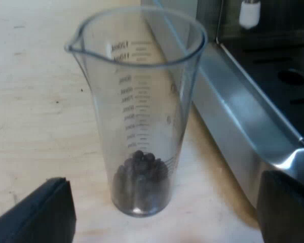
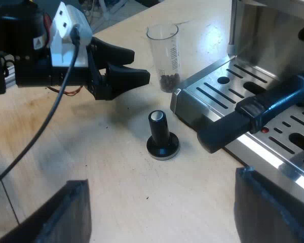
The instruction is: Pour the beans into the coffee machine
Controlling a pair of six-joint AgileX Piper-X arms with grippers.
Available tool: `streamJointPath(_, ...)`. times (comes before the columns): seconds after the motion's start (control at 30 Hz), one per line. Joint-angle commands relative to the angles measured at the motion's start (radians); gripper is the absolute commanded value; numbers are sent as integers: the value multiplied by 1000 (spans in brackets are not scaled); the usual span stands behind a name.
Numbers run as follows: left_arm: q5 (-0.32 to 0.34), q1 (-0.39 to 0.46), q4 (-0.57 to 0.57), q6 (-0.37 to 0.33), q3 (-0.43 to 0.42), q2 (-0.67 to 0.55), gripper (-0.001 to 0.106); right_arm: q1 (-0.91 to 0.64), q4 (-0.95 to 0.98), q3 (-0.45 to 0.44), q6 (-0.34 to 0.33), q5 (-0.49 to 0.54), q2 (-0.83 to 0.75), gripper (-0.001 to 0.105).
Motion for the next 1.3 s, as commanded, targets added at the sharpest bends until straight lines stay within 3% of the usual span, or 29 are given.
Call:
streamJointPath(0.03,-3,-5,-110,-1,-5,44,89,2,-15,-9,-13,-5,-3,62)
streamJointPath(0.6,-5,-5,-129,-1,-119,162,89,2,-15,-9,-13,-5,-3,62)
streamJointPath(0.77,-46,-5,-96,-1,-145,168,89,2,-15,-9,-13,-5,-3,62)
streamJointPath(1.3,-42,-5,-97,-5,-226,238,89,2,-15,-9,-13,-5,-3,62)
